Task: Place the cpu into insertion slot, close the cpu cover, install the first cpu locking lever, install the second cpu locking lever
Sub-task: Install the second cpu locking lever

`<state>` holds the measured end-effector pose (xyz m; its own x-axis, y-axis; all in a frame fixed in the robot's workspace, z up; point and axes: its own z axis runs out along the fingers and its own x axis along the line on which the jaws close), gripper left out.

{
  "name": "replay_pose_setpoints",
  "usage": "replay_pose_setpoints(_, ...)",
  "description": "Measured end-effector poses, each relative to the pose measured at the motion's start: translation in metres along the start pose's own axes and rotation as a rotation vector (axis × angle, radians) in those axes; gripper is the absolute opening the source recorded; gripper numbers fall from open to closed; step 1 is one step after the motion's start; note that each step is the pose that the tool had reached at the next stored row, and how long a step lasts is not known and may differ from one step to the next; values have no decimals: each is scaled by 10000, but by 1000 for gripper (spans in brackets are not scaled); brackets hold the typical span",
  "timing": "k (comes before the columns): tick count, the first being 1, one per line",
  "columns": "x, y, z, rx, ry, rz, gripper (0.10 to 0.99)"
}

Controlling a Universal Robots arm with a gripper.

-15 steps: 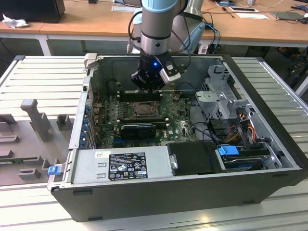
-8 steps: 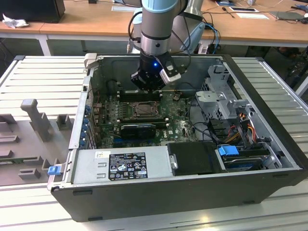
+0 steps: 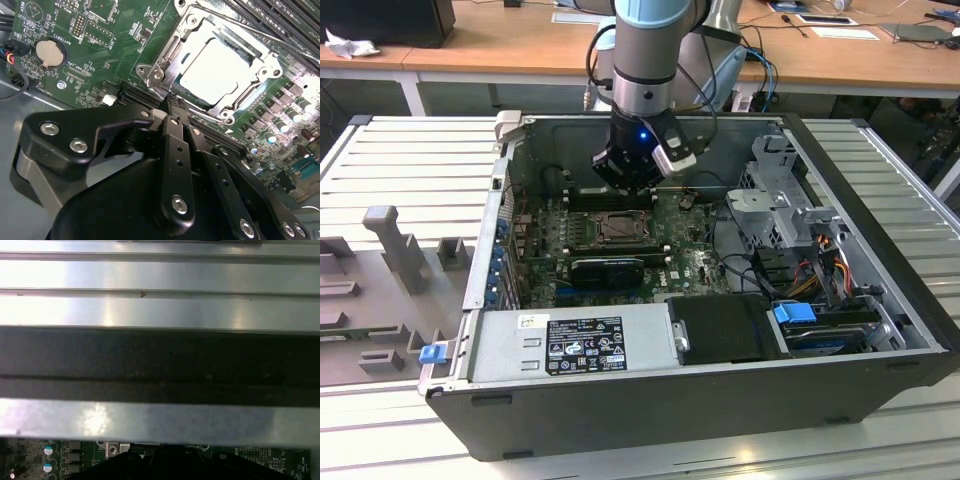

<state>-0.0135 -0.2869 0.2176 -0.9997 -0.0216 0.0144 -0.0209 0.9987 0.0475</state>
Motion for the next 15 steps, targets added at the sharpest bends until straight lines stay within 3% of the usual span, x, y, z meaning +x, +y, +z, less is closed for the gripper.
replay_pose_setpoints(15, 2, 3, -117, 0, 1, 0, 106)
